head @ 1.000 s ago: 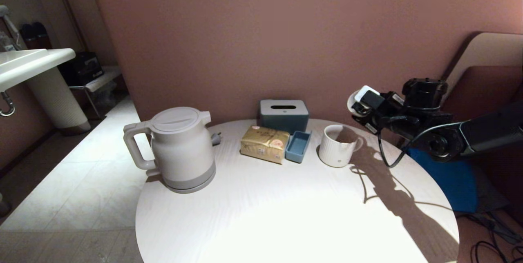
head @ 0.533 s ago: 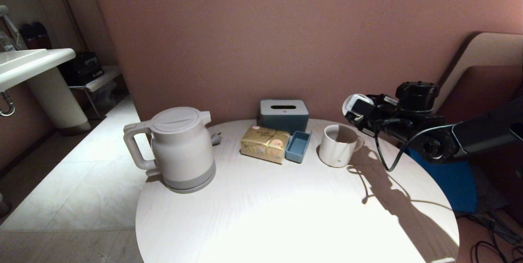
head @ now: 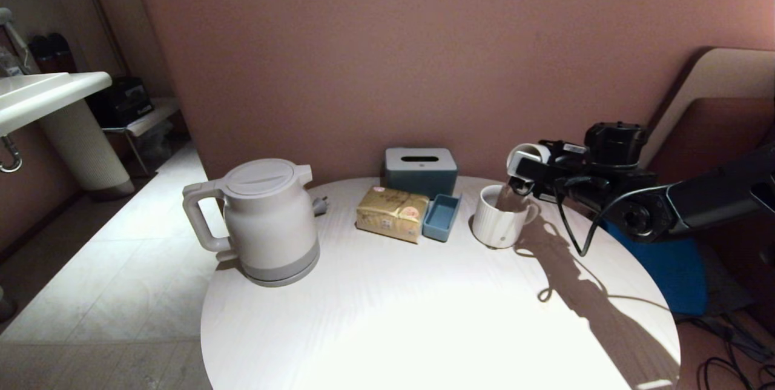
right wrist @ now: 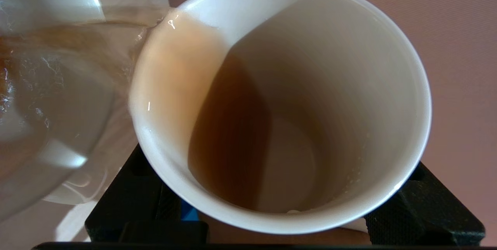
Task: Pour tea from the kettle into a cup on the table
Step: Pour water into another cup
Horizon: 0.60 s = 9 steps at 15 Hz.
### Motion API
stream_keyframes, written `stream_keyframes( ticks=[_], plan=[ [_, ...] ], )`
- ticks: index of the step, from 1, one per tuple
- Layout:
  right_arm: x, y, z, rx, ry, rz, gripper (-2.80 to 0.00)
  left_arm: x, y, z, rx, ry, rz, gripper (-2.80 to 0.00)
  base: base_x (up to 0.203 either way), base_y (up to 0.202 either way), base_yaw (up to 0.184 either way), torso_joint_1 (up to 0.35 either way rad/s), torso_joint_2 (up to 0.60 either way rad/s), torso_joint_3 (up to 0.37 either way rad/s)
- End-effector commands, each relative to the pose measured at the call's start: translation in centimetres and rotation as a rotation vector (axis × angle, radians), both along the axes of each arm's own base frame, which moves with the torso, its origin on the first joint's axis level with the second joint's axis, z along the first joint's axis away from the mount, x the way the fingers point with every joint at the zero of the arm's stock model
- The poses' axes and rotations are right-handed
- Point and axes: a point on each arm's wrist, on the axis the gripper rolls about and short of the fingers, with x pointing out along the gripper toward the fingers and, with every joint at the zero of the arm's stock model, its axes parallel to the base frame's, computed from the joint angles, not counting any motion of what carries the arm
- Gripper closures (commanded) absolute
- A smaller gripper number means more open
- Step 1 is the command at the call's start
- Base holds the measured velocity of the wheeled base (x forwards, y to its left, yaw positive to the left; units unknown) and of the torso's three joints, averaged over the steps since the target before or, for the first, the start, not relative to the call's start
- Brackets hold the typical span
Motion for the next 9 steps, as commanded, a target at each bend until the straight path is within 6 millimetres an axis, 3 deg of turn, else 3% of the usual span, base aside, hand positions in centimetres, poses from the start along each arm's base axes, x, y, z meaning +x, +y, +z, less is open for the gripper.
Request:
stream_keyframes(
  ticks=[1, 9],
  plan=[
    [0.1, 0.18, -0.16, -0.008, -0.002, 0.003, 0.0, 0.01, 0.0, 0.0, 0.0, 0.002, 0.002, 0.0, 0.0, 0.0, 0.0, 0.0, 0.0, 0.0],
    [0.5, 0.18, 0.76, -0.144, -0.046, 0.013, 0.0, 0.01, 0.0, 0.0, 0.0, 0.002, 0.002, 0.0, 0.0, 0.0, 0.0, 0.0, 0.0, 0.0]
  ],
)
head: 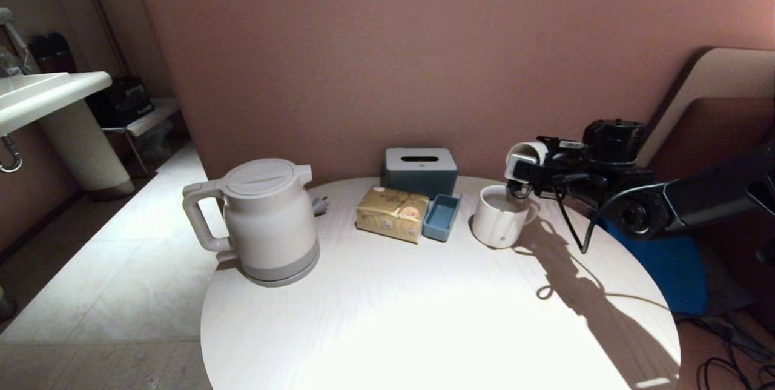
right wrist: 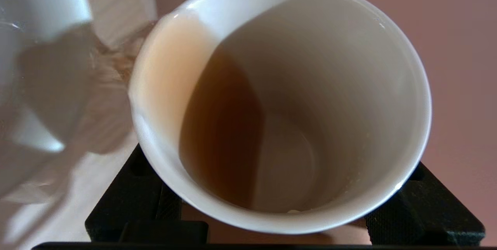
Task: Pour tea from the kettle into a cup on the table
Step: Pour water into another cup
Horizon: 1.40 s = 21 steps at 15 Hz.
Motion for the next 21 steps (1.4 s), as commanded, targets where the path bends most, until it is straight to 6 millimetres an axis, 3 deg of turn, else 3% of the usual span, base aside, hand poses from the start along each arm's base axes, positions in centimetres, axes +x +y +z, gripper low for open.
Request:
stream_keyframes(
  ticks=[1, 13, 21],
  plan=[
    [0.2, 0.0, 0.5, -0.032, -0.022, 0.005, 0.0, 0.0, 0.0, 0.0, 0.0, 0.001, 0.001, 0.0, 0.0, 0.0, 0.0, 0.0, 0.0, 0.0],
    [0.5, 0.8, 2.0, -0.283, -0.115, 0.044, 0.0, 0.0, 0.0, 0.0, 0.0, 0.001, 0.001, 0.0, 0.0, 0.0, 0.0, 0.0, 0.0, 0.0],
    [0.0, 2.1, 0.8, -0.375, -0.129, 0.083, 0.0, 0.0, 0.0, 0.0, 0.0, 0.001, 0.001, 0.0, 0.0, 0.0, 0.0, 0.0, 0.0, 0.0]
  ],
)
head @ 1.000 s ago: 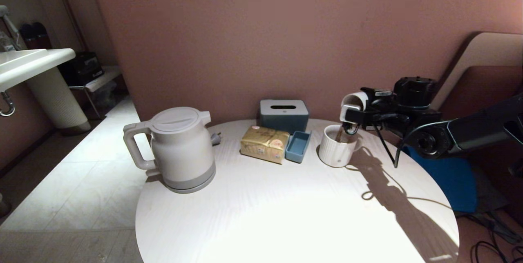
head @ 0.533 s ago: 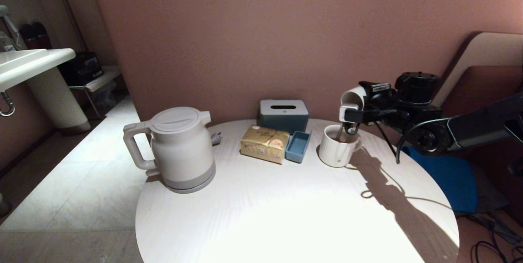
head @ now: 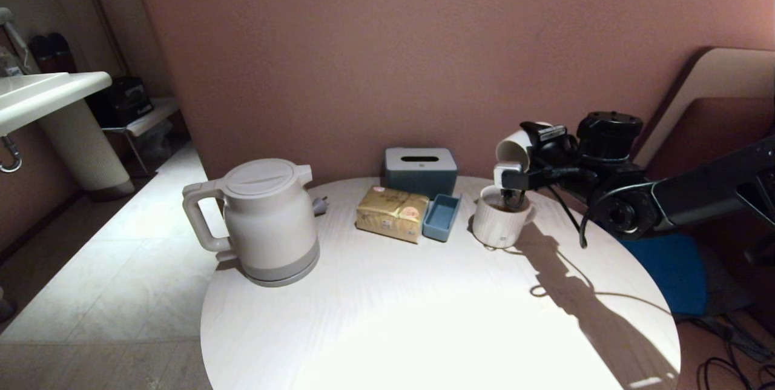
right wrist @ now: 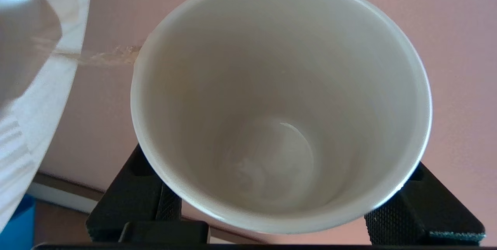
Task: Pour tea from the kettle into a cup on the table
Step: Pour water into another cup, then put the cup down on the table
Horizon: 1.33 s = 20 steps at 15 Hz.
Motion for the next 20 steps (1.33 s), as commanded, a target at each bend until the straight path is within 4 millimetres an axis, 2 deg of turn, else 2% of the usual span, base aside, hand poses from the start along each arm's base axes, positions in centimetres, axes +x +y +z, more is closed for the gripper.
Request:
stream_keyframes(
  ticks=[1, 4, 6, 9, 12, 15, 18, 20],
  plan=[
    [-0.3, 0.1, -0.6, -0.011, -0.007, 0.005, 0.0, 0.0, 0.0, 0.0, 0.0, 0.001, 0.002, 0.0, 0.0, 0.0, 0.0, 0.0, 0.0, 0.0],
    [-0.9, 0.1, -1.6, -0.006, -0.011, 0.003, 0.0, 0.0, 0.0, 0.0, 0.0, 0.001, 0.002, 0.0, 0.0, 0.0, 0.0, 0.0, 0.0, 0.0],
    [-1.0, 0.1, -0.9, 0.032, -0.016, -0.007, 0.0, 0.0, 0.0, 0.0, 0.0, 0.001, 0.0, 0.0, 0.0, 0.0, 0.0, 0.0, 0.0, 0.0],
    [-1.5, 0.0, -0.2, 0.2, 0.013, -0.041, 0.0, 0.0, 0.0, 0.0, 0.0, 0.001, 0.002, 0.0, 0.0, 0.0, 0.0, 0.0, 0.0, 0.0],
    [-2.2, -0.2, 0.7, 0.436, 0.054, -0.076, 0.0, 0.0, 0.0, 0.0, 0.0, 0.001, 0.001, 0.0, 0.0, 0.0, 0.0, 0.0, 0.0, 0.0],
    [-3.8, -0.7, 1.9, 0.671, 0.142, -0.132, 0.0, 0.0, 0.0, 0.0, 0.0, 0.001, 0.001, 0.0, 0.0, 0.0, 0.0, 0.0, 0.0, 0.0],
    [-5.9, -1.5, 2.8, 0.964, 0.29, -0.162, 0.0, 0.0, 0.0, 0.0, 0.0, 0.001, 0.002, 0.0, 0.0, 0.0, 0.0, 0.0, 0.0, 0.0],
    [-7.8, -1.7, 2.2, 1.205, 0.427, -0.164, 0.0, 0.0, 0.0, 0.0, 0.0, 0.001, 0.001, 0.0, 0.0, 0.0, 0.0, 0.0, 0.0, 0.0]
  ],
)
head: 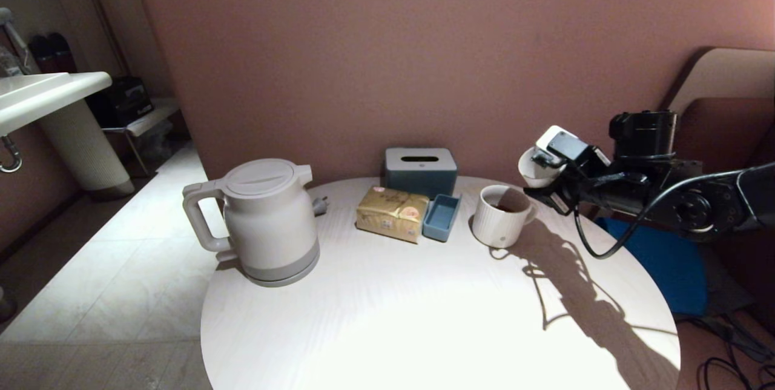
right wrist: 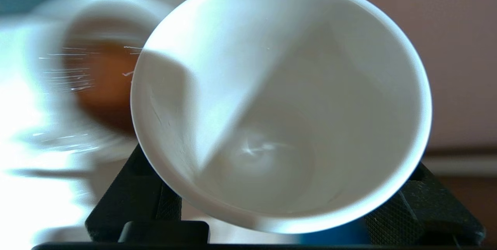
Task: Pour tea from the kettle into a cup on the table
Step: Put the cup down on the table
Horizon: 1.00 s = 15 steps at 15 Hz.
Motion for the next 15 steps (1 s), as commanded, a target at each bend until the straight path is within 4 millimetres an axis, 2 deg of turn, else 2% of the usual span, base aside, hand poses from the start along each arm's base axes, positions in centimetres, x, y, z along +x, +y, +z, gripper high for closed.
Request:
stream_keyframes(
  ticks=[1, 4, 9, 11, 15],
  plan=[
    [-2.7, -0.2, 0.2, 0.277, 0.077, -0.033, 0.0, 0.0, 0.0, 0.0, 0.0, 0.001, 0.002, 0.0, 0.0, 0.0, 0.0, 0.0, 0.0, 0.0],
    [-6.1, -0.5, -2.6, 0.52, 0.161, -0.072, 0.0, 0.0, 0.0, 0.0, 0.0, 0.001, 0.0, 0.0, 0.0, 0.0, 0.0, 0.0, 0.0, 0.0],
    [-11.0, -2.1, -7.1, 0.664, 0.123, -0.066, 0.0, 0.0, 0.0, 0.0, 0.0, 0.001, 0.0, 0.0, 0.0, 0.0, 0.0, 0.0, 0.0, 0.0],
    [-12.2, -2.3, -8.0, 0.678, 0.137, -0.062, 0.0, 0.0, 0.0, 0.0, 0.0, 0.001, 0.001, 0.0, 0.0, 0.0, 0.0, 0.0, 0.0, 0.0],
    [-12.9, -2.4, -10.1, 0.683, 0.145, -0.063, 0.0, 0.0, 0.0, 0.0, 0.0, 0.001, 0.0, 0.0, 0.0, 0.0, 0.0, 0.0, 0.0, 0.0]
  ],
)
